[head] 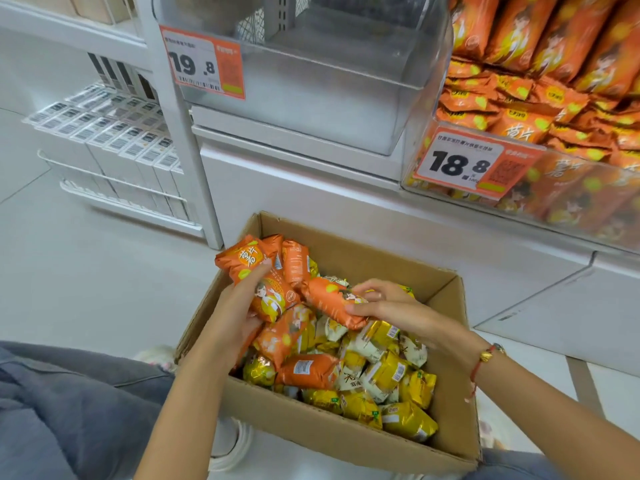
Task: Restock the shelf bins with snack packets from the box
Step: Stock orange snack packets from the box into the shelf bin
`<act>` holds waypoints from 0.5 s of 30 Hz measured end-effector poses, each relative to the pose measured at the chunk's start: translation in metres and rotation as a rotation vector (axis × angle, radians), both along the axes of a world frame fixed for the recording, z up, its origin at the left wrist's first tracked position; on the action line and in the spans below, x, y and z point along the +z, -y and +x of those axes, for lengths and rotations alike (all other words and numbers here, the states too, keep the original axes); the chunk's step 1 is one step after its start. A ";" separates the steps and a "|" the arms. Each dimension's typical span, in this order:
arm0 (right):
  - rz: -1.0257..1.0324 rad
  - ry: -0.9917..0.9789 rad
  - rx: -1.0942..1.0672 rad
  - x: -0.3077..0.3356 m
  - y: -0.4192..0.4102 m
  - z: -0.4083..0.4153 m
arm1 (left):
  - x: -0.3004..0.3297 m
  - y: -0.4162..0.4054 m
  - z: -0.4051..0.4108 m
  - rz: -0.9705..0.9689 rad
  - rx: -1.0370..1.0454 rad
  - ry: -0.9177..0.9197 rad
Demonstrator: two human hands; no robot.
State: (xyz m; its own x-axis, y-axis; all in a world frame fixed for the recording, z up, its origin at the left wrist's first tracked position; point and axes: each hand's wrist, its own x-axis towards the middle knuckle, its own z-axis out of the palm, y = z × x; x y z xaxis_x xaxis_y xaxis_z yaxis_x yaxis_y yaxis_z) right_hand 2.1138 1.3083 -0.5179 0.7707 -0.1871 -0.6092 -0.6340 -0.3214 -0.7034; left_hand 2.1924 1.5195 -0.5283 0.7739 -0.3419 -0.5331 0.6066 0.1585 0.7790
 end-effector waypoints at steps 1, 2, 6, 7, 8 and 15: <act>0.033 0.105 -0.043 0.003 0.001 0.000 | 0.003 0.003 -0.002 -0.034 -0.026 -0.023; 0.055 0.206 -0.066 0.007 0.001 0.000 | 0.005 0.007 -0.004 -0.073 -0.050 -0.042; -0.026 0.451 -0.045 0.025 -0.009 0.001 | 0.014 0.021 -0.009 -0.191 -0.067 -0.075; -0.053 0.472 -0.040 0.031 -0.011 0.002 | 0.016 0.023 -0.009 -0.218 -0.070 -0.070; -0.061 0.481 -0.040 0.036 -0.011 0.003 | 0.018 0.025 -0.009 -0.242 -0.085 -0.056; -0.021 0.499 -0.037 0.076 0.000 0.007 | 0.063 0.036 -0.008 -0.340 -0.183 0.093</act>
